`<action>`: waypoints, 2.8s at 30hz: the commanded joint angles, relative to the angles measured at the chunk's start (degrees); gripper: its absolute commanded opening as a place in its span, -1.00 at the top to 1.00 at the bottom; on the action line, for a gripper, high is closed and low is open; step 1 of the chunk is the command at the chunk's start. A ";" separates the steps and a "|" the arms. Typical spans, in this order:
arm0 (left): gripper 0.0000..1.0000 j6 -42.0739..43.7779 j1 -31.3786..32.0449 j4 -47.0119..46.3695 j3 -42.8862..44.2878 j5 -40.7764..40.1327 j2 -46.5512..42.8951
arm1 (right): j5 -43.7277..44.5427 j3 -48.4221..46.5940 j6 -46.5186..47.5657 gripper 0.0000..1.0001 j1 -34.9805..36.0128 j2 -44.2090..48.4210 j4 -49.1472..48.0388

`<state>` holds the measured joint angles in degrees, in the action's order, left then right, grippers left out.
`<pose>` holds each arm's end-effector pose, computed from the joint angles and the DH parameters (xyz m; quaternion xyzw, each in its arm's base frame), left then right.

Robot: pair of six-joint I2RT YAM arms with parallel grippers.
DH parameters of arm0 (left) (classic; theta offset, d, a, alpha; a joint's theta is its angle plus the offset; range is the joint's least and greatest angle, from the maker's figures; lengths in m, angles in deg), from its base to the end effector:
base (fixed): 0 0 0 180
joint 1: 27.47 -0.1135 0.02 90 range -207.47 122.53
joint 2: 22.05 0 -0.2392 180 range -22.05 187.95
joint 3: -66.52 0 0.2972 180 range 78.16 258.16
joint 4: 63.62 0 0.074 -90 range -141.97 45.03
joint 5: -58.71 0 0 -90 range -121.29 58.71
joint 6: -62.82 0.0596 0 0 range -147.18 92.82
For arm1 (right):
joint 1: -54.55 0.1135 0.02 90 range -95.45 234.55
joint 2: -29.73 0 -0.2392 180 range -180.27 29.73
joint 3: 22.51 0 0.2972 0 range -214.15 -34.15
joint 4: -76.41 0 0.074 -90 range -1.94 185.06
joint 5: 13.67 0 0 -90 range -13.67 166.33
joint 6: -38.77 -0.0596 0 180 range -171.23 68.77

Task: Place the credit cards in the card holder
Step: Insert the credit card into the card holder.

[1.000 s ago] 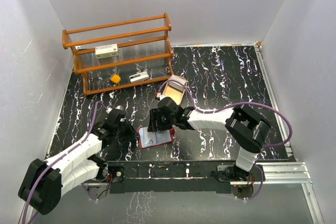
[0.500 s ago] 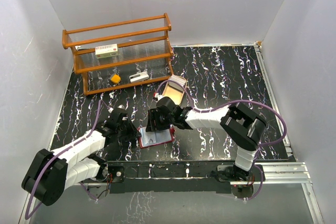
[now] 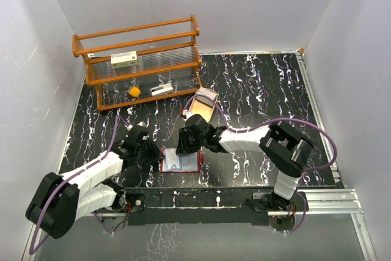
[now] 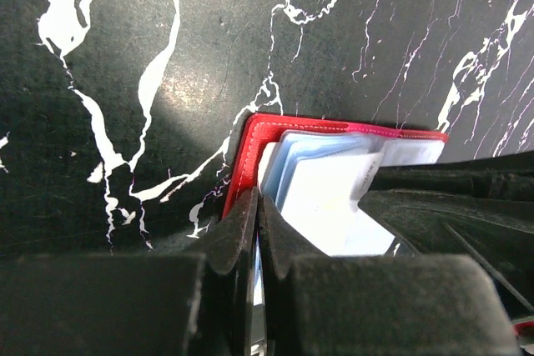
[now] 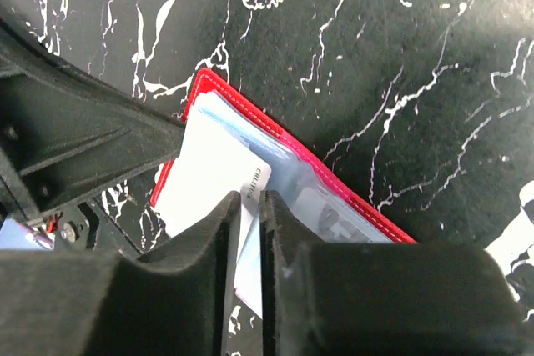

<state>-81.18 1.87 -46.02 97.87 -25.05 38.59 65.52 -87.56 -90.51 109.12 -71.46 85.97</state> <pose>0.2174 -0.1296 0.0793 -0.1788 0.9115 -0.2817 0.2404 0.2222 0.3316 0.0780 -0.1579 0.9092 0.3338 0.1926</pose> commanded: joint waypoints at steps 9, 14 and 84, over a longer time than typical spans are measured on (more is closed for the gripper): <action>1.00 1.69 -0.20 0.09 0.50 -1.03 2.38 | -2.73 4.64 -1.22 1.00 -1.19 6.21 -6.92; 1.00 1.22 -0.17 0.24 -0.25 -1.36 1.73 | -1.79 5.91 -1.36 1.00 -1.28 8.17 -5.69; 0.47 -3.10 -0.18 -7.71 -4.67 6.92 -3.31 | 0.52 0.07 -6.60 0.28 -0.19 3.15 -0.68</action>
<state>-83.82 1.85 -52.46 93.85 -19.45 35.25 66.74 -87.23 -96.42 108.55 -70.83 87.92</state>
